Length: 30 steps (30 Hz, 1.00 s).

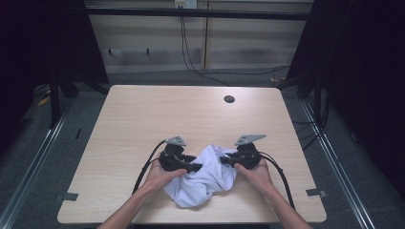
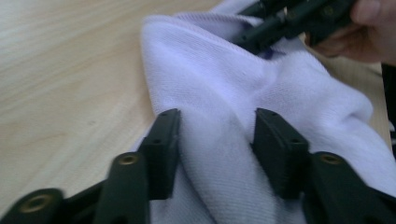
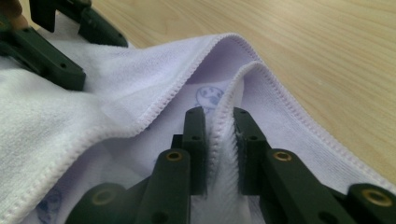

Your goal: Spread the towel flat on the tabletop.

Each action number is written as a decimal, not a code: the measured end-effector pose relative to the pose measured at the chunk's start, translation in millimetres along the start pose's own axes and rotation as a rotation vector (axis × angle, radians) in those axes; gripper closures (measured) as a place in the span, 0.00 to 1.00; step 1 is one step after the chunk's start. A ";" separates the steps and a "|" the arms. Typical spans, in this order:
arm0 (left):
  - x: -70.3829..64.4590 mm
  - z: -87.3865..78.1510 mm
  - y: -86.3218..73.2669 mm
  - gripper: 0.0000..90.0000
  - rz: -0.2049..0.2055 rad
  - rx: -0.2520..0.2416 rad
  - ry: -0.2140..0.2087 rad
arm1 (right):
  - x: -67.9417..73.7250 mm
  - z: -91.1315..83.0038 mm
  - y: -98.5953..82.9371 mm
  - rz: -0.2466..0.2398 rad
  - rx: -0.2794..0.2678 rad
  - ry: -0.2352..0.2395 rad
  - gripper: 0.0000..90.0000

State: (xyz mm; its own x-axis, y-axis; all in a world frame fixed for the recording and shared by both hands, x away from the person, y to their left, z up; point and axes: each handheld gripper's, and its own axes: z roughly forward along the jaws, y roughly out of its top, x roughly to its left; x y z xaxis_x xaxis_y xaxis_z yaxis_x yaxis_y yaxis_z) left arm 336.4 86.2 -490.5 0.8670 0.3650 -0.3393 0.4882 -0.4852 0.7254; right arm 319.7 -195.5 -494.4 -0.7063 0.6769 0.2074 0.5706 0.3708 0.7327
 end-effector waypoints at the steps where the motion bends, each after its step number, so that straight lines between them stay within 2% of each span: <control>1: -1.2 -1.6 0.2 0.78 0.027 0.009 -0.009 | 1.4 -0.2 0.3 -0.014 -0.001 0.000 0.91; 2: -1.2 -3.2 0.2 0.85 0.027 0.001 -0.013 | 3.4 -1.9 0.5 -0.018 0.005 -0.001 0.93; 4: 1.1 -9.9 0.5 0.87 -0.004 -0.037 -0.023 | 4.0 -3.4 0.7 -0.014 0.006 -0.006 0.94; 6: 4.2 -19.6 2.1 0.91 -0.019 -0.088 -0.015 | 1.5 -8.2 2.4 -0.001 -0.010 -0.009 0.94; 7: 6.3 -31.7 4.2 0.91 -0.027 -0.129 0.004 | -4.3 -17.7 5.3 0.008 -0.033 -0.019 0.94; 8: 6.3 -31.7 4.2 0.91 -0.027 -0.129 0.004 | -8.8 -24.7 6.3 0.019 -0.054 -0.021 0.94; 9: 7.5 -38.8 4.8 0.91 -0.039 -0.160 0.008 | -13.5 -32.4 7.0 0.037 -0.075 -0.035 0.95; 10: 9.1 -46.6 5.1 0.91 -0.045 -0.188 0.010 | -13.5 -32.4 7.0 0.037 -0.075 -0.035 0.95; 11: 11.0 -61.3 5.4 0.92 -0.054 -0.233 0.030 | -23.0 -48.0 6.5 0.069 -0.118 -0.049 0.95; 12: 12.6 -68.3 5.2 0.92 -0.055 -0.249 0.037 | -25.7 -55.1 5.8 0.082 -0.137 -0.059 0.95; 13: 12.6 -68.3 5.2 0.92 -0.055 -0.249 0.037 | -25.7 -55.1 5.8 0.082 -0.137 -0.059 0.95; 15: 15.0 -79.5 4.8 0.91 -0.077 -0.276 0.039 | -29.5 -72.0 4.5 0.094 -0.174 -0.076 0.95; 16: 14.4 -86.4 5.7 0.91 -0.074 -0.282 0.051 | -29.5 -72.0 4.5 0.094 -0.174 -0.076 0.95; 17: 13.5 -88.8 6.6 0.91 -0.065 -0.287 0.055 | -30.8 -79.4 5.1 0.120 -0.208 -0.070 0.95; 20: 4.1 -96.0 13.8 0.91 -0.035 -0.305 0.063 | -28.4 -87.0 10.6 0.119 -0.243 -0.072 0.95; 25: -1.0 -107.8 23.9 0.91 -0.023 -0.323 0.071 | -21.6 -102.9 33.2 0.102 -0.289 -0.086 0.95; 30: 6.4 -121.5 35.6 0.91 -0.065 -0.371 0.120 | -16.5 -115.5 58.1 0.081 -0.352 -0.076 0.95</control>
State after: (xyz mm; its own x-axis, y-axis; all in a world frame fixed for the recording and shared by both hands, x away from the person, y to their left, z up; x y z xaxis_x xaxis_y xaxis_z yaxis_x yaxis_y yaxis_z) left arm 347.2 167.7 -394.1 0.8068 0.4864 -0.3354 0.4535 -0.1459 0.8792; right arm 316.1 -258.5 -380.4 -0.6239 0.7455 0.2344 0.4346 0.0817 0.8969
